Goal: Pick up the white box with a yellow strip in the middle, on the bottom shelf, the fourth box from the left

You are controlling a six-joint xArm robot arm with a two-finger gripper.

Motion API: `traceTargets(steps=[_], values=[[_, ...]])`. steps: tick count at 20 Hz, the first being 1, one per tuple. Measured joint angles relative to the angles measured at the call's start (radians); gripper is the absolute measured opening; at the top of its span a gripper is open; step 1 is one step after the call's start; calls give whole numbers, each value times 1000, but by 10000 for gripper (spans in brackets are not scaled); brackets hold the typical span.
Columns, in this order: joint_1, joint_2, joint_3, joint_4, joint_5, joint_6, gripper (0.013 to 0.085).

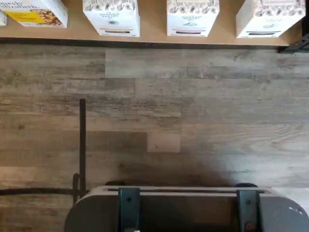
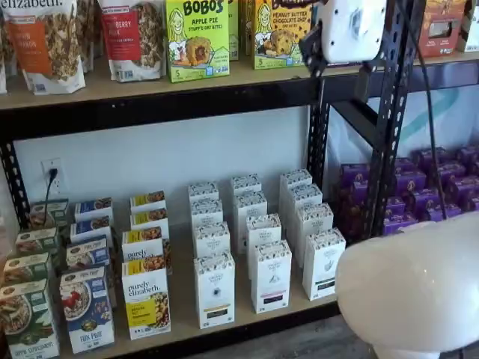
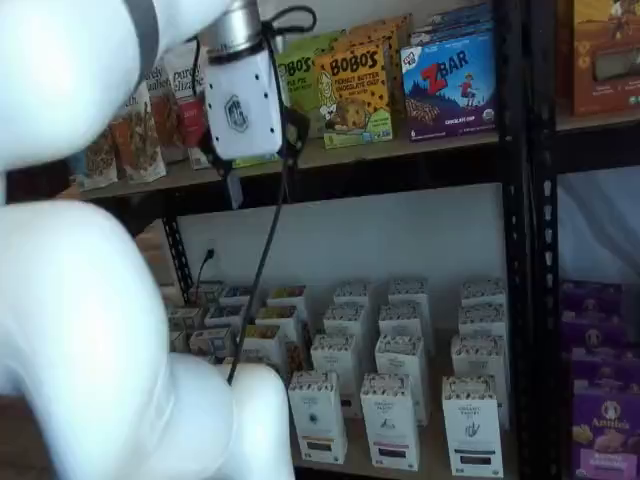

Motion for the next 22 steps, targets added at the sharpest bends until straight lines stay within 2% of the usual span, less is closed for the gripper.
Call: traceTargets(steps=[10, 17, 20, 22], values=[[59, 48, 180, -9, -231, 54, 850], [89, 99, 274, -3, -391, 81, 850], [109, 126, 308, -23, -456, 104, 850], [112, 145, 334, -21, -511, 107, 850]])
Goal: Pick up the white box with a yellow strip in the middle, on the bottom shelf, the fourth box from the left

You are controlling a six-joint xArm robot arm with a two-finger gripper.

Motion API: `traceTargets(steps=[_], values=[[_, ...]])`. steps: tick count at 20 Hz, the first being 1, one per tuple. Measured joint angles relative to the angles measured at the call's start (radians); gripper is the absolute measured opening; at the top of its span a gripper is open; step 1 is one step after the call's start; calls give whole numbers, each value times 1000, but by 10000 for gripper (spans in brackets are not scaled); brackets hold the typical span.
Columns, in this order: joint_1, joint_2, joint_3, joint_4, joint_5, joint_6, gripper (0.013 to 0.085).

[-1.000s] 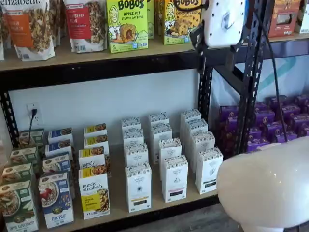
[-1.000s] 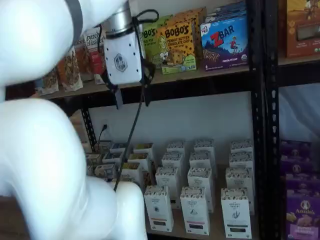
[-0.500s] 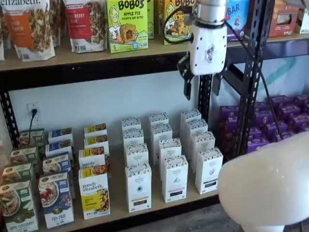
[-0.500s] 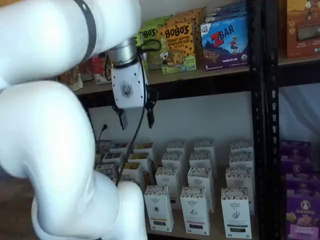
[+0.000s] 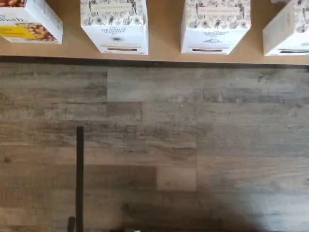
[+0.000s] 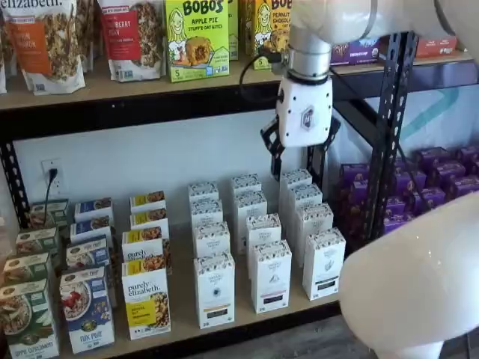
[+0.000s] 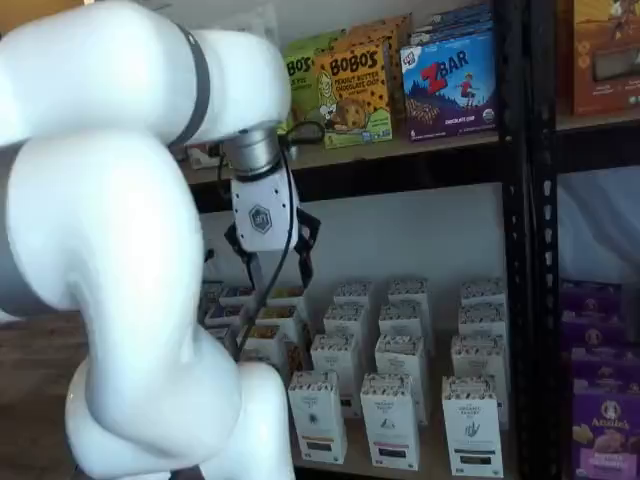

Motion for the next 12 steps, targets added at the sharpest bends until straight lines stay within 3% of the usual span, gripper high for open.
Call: traceTargets(steps=[12], values=[[25, 153, 63, -6, -232, 25, 850]])
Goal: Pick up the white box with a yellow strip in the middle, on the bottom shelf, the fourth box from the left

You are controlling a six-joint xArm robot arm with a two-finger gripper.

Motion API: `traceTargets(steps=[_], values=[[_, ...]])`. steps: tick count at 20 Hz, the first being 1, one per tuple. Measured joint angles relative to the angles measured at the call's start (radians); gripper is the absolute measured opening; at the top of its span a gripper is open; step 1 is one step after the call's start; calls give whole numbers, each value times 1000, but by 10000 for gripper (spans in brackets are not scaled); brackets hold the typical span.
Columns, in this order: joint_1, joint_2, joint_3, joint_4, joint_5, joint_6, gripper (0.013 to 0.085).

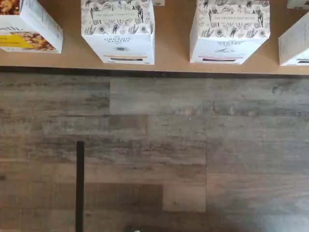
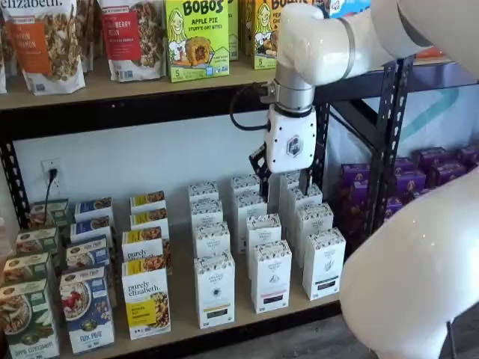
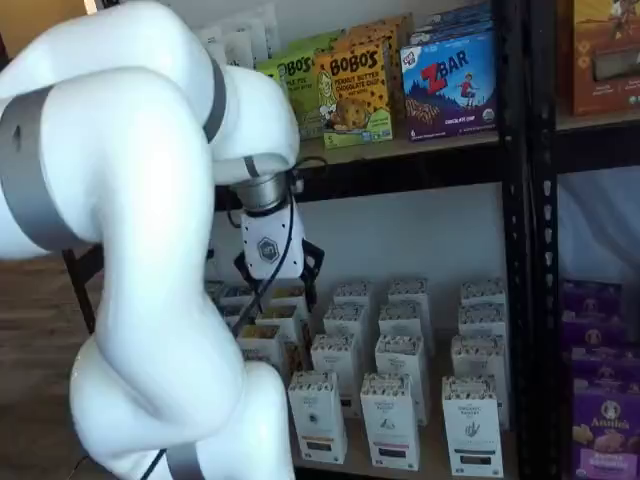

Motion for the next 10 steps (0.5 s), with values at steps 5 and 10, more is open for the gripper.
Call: traceTargets(steps=[5, 10], values=[[12, 65, 18, 6, -108, 7, 850], [30, 153, 12, -14, -184, 38, 850]])
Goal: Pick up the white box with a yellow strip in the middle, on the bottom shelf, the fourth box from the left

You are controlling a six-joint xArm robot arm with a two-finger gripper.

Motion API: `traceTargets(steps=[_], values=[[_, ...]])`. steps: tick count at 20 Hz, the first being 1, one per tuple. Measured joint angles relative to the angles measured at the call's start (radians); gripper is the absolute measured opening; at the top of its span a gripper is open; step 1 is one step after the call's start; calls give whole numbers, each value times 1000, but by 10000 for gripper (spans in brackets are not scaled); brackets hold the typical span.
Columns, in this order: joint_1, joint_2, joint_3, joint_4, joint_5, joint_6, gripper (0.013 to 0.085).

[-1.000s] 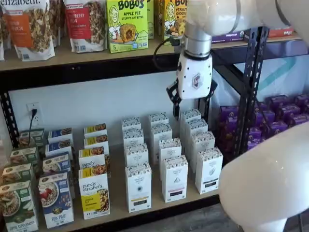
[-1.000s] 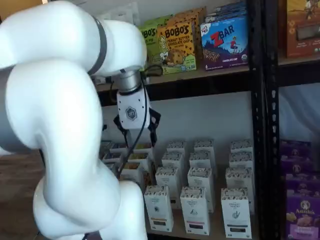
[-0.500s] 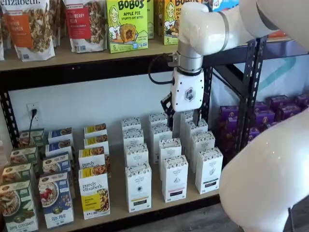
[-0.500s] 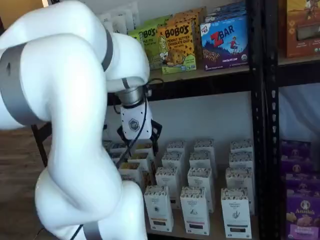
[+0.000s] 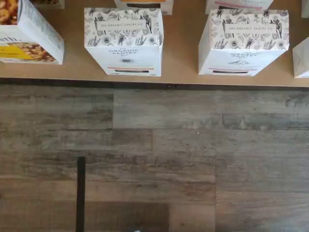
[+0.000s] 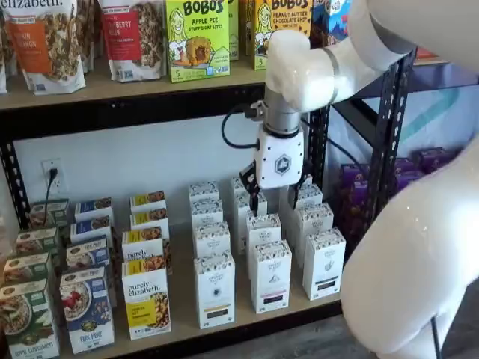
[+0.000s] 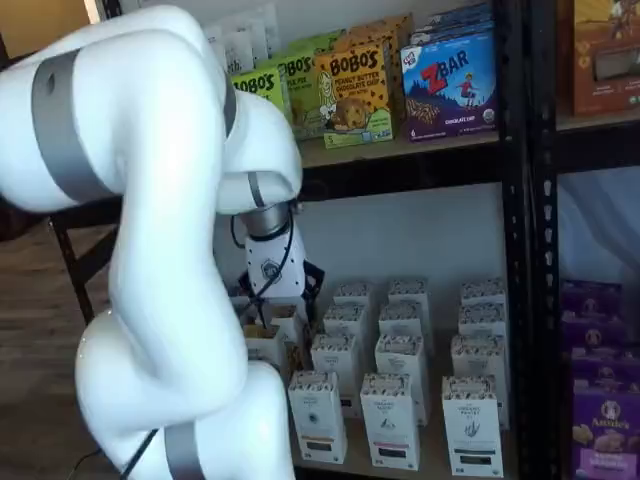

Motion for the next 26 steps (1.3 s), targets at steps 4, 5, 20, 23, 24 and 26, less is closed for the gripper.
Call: traceTargets(steps=[4, 5, 20, 23, 24, 26], values=[[7, 80, -7, -11, -67, 15, 850], [9, 99, -8, -18, -84, 23, 850], [43, 358, -72, -2, -313, 42, 850], [53, 403, -91, -4, -351, 53, 850], [57, 415, -96, -2, -360, 54, 850], [65, 444, -108, -9, -378, 69, 850]])
